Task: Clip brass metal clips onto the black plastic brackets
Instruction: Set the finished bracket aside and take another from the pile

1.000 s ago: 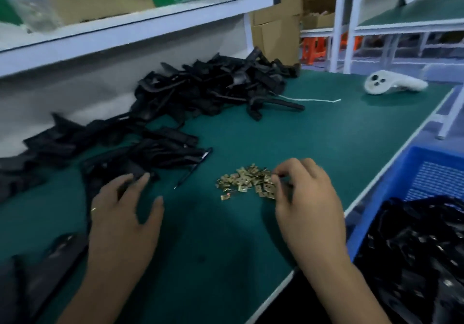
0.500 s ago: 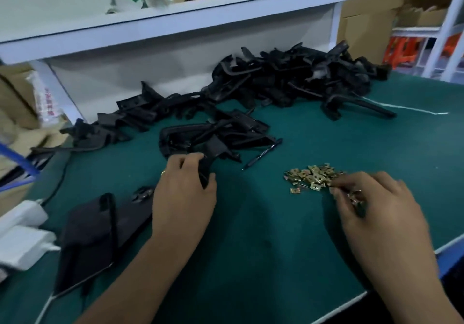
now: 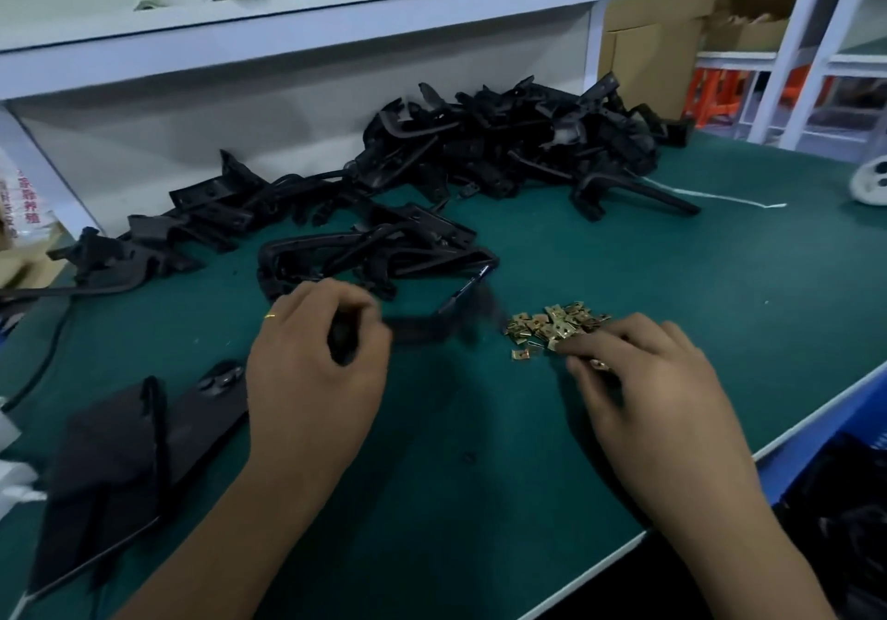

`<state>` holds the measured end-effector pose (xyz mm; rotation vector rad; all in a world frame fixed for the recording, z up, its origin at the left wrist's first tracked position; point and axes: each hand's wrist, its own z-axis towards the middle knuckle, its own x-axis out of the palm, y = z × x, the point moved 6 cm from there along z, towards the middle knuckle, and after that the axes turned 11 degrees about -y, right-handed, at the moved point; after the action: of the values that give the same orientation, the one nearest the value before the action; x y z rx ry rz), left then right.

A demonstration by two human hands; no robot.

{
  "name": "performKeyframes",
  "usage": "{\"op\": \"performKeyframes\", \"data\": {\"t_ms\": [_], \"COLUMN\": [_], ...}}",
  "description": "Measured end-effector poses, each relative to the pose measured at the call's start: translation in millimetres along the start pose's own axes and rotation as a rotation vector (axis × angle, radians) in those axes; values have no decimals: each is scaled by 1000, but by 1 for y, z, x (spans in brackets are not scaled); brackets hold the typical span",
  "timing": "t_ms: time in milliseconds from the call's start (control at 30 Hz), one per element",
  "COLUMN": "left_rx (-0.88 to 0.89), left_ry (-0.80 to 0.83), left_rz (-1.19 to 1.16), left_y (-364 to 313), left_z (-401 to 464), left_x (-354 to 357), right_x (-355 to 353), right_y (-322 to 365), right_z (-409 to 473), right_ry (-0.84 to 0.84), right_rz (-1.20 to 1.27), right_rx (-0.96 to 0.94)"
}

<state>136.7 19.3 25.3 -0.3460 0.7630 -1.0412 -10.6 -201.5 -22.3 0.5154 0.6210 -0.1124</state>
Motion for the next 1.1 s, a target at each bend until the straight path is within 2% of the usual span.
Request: {"op": "performKeyframes", "data": {"t_ms": [100, 200, 267, 400, 567, 767, 867, 967, 1033, 1100], "left_rx": [54, 31, 4, -65, -185, -105, 102, 271, 299, 233], "left_ry": [-10, 115, 164, 163, 173, 252, 286, 497, 579, 567], "left_rz": [294, 486, 460, 271, 145, 220, 237, 185, 163, 138], "left_y": [2, 11, 14, 18, 24, 24, 7, -7, -9, -5], "left_z": [2, 2, 1, 1, 5, 2, -6, -23, -30, -29], "left_x": [-1, 7, 10, 11, 10, 15, 23, 43, 52, 52], "right_x": [1, 3, 4, 8, 5, 7, 4, 3, 3, 4], "right_y": [4, 7, 7, 8, 7, 14, 15, 16, 16, 15], "right_z": [0, 0, -1, -1, 0, 0, 1, 3, 4, 4], "right_ry": [23, 46, 69, 106, 93, 144, 133, 134, 143, 150], "right_rz": [-45, -93, -118, -146, -112, -135, -95, -58, -30, -4], "right_rx": [-66, -99, -91, -98, -70, -149, -150, -138, -123, -123]}}
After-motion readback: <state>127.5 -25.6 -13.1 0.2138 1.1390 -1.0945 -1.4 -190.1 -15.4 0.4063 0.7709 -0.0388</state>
